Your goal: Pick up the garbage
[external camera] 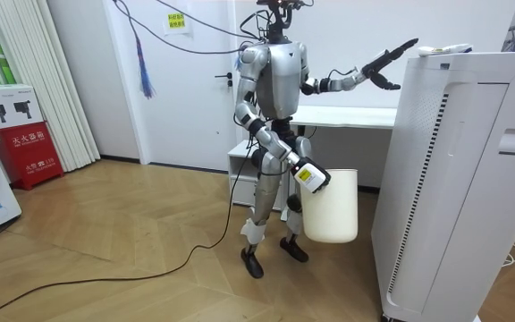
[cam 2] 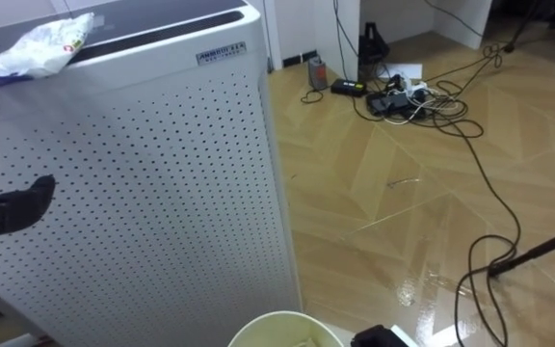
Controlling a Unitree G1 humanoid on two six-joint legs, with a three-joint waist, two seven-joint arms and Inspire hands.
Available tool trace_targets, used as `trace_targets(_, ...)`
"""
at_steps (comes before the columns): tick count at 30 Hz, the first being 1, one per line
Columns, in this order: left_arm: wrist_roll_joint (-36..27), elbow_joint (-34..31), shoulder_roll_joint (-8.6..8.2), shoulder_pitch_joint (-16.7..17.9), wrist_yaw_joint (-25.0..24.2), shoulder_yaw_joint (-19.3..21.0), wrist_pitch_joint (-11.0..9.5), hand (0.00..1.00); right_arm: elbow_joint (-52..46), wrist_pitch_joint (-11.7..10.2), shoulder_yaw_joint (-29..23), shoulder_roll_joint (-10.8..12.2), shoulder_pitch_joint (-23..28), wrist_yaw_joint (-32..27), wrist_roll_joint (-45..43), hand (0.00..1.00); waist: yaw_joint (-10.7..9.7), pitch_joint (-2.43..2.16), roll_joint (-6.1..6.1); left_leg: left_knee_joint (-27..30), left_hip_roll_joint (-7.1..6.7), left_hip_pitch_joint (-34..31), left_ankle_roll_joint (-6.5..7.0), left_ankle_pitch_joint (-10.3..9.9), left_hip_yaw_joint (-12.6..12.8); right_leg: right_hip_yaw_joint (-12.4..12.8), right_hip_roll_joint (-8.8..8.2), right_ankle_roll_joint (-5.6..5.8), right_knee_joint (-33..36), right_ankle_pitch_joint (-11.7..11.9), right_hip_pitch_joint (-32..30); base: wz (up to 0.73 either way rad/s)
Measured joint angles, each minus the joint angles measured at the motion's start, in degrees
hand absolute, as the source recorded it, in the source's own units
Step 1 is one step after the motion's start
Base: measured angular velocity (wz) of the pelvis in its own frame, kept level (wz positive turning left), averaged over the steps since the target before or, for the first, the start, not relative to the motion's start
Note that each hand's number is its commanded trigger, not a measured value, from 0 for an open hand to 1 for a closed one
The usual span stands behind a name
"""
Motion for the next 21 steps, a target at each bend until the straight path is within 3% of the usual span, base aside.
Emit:
trace_targets(4,0.2,-1.2,0.18,-0.2,0.0,0.3,0.0,0.0,-0.1,0.0,0.0,0.0,0.0,0.0,0.0,1.0,0.2,-0.03,-0.04,0.0,0.04,-0.1,0.0,0.0,0.1,-0.1,-0.02,0.0,0.0,0.0,-0.1,0.0)
trace_targets(9,0.2,-1.2,2.25,-3.7,-0.7,0.3,0.3,0.0,-0.4,0.2,0.0,-0.1,0.0,0.1,0.0,1.0,0.8,-0.03,-0.03,0.1,0.11,-0.1,0.04,0.0,0.2,-1.3,-0.1,0.0,0.0,0.0,0.2,0.04)
trace_targets(17,2.3,-1.2,2.27,-4.3,-3.7,0.3,1.9,0.0,-1.0,0.3,0.1,0.0,0.0,0.1,0.0,1.0,0.7,0.01,0.16,0.4,0.13,-0.3,0.05,0.0,0.1,-1.3,-0.05,0.0,0.1,0.0,0.3,0.0)
trace_targets(21,2.4,-1.2,2.41,-4.7,-5.5,0.2,2.7,0.0,-1.0,0.7,0.1,-0.1,0.0,0.1,0.0,1.0,0.4,0.2,1.04,0.9,0.11,-0.3,0.12,0.0,0.1,-1.2,-0.05,0.0,0.5,0.0,0.3,0.0)
